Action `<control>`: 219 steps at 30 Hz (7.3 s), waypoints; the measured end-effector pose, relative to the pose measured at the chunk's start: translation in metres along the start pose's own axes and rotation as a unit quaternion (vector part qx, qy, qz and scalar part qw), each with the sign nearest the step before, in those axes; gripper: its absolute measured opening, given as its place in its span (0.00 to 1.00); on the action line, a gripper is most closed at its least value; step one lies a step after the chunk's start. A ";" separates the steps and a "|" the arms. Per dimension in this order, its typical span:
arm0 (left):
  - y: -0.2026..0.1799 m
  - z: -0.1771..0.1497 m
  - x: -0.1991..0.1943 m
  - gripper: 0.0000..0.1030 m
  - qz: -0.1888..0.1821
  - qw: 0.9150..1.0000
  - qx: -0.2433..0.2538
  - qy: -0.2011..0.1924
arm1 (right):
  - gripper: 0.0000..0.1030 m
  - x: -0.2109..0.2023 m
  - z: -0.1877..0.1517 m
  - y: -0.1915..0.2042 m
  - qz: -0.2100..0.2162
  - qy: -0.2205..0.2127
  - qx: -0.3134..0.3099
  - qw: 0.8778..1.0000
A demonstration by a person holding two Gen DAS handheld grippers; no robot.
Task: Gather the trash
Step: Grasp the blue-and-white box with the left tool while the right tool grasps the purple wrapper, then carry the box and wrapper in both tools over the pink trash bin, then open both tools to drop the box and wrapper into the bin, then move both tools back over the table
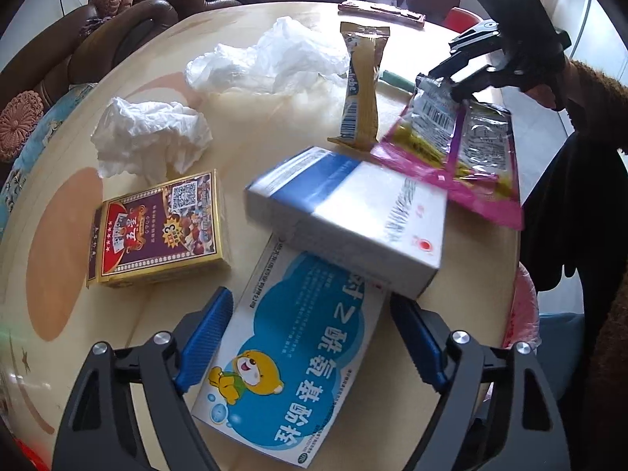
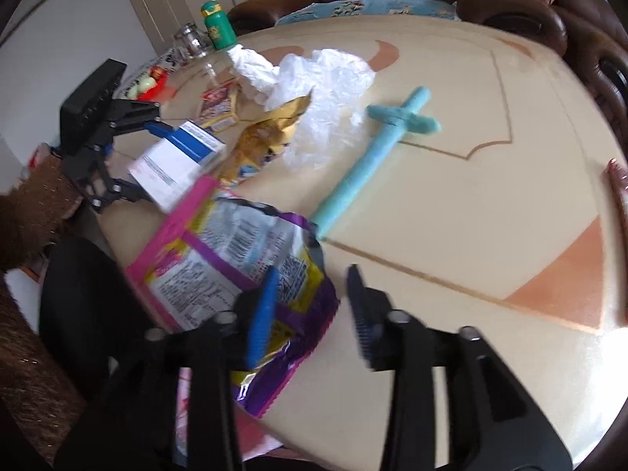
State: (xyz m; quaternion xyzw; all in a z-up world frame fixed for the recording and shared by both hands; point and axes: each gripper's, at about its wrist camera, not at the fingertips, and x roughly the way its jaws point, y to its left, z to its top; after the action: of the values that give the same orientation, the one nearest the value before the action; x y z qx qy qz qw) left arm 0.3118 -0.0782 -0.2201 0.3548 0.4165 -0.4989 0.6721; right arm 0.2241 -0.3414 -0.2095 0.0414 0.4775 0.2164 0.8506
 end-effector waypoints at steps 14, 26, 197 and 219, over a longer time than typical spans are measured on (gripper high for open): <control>-0.006 0.000 -0.003 0.69 0.005 1.000 0.002 0.001 | 0.15 0.004 -0.004 0.006 0.073 0.027 0.027 0.997; -0.009 0.000 -0.005 0.63 0.010 1.000 -0.002 0.014 | 0.06 0.007 -0.006 0.016 0.107 0.025 0.039 0.993; -0.201 -0.062 0.012 0.90 0.034 0.985 -0.165 0.026 | 0.76 0.036 -0.125 0.167 -0.046 0.054 -0.050 0.996; -0.143 -0.034 -0.147 0.93 0.161 0.919 -0.337 -0.123 | 0.92 -0.108 -0.038 0.165 -0.161 -0.124 0.071 0.977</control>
State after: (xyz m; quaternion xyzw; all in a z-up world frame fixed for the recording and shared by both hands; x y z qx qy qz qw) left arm 0.1438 -0.0287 -0.1079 0.1052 0.4112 -0.2532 0.8693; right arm 0.0892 -0.2420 -0.0984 0.0506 0.3828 0.0357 0.9218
